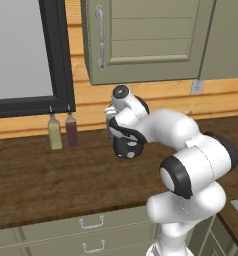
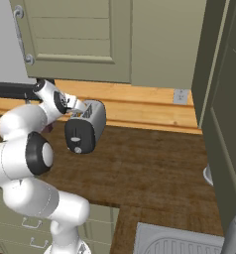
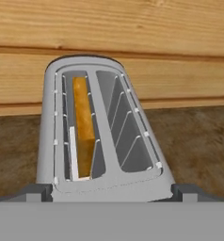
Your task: Start the toaster. Once the lever pops up, take the bread to the plate on the dining counter.
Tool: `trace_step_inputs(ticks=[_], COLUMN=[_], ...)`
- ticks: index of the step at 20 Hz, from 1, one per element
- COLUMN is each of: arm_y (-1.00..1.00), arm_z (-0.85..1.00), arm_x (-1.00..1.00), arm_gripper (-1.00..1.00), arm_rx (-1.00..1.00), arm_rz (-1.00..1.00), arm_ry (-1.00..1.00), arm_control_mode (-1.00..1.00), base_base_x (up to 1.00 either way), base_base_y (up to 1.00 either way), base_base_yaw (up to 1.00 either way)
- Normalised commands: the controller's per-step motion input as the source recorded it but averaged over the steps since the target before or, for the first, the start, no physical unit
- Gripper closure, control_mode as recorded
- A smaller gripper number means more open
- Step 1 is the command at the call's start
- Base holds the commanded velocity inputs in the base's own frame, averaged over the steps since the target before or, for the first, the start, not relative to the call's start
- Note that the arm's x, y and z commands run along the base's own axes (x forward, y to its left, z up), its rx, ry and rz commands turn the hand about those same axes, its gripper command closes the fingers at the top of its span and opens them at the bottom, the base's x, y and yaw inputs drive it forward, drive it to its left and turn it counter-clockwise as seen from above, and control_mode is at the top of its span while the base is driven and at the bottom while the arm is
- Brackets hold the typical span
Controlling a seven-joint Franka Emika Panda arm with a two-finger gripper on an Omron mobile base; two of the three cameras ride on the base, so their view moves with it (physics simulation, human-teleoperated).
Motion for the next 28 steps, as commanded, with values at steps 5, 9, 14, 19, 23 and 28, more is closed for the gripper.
trace_step_inputs(ticks=[5,9,14,19,23,28], arm_y=[0.00,0.00,0.00,0.00,0.00,0.00], arm_z=[-0.04,-0.04,-0.08,-0.11,-0.04,-0.05], arm_x=[0.07,0.20,0.20,0.08,0.01,0.18], arm_gripper=[-1.00,-1.00,-1.00,-1.00,-1.00,-1.00], arm_rx=[-0.02,-0.01,0.00,0.00,0.00,0.00], arm_rz=[0.00,0.00,-0.02,-0.01,0.00,0.00], arm_ry=[-0.02,-0.03,0.00,0.00,0.00,0.00], arm_control_mode=[-1.00,-1.00,-1.00,-1.00,-1.00,-1.00], base_base_x=[0.00,0.00,0.00,0.00,0.00,0.00], base_base_y=[0.00,0.00,0.00,0.00,0.00,0.00], base_base_yaw=[0.00,0.00,0.00,0.00,0.00,0.00])
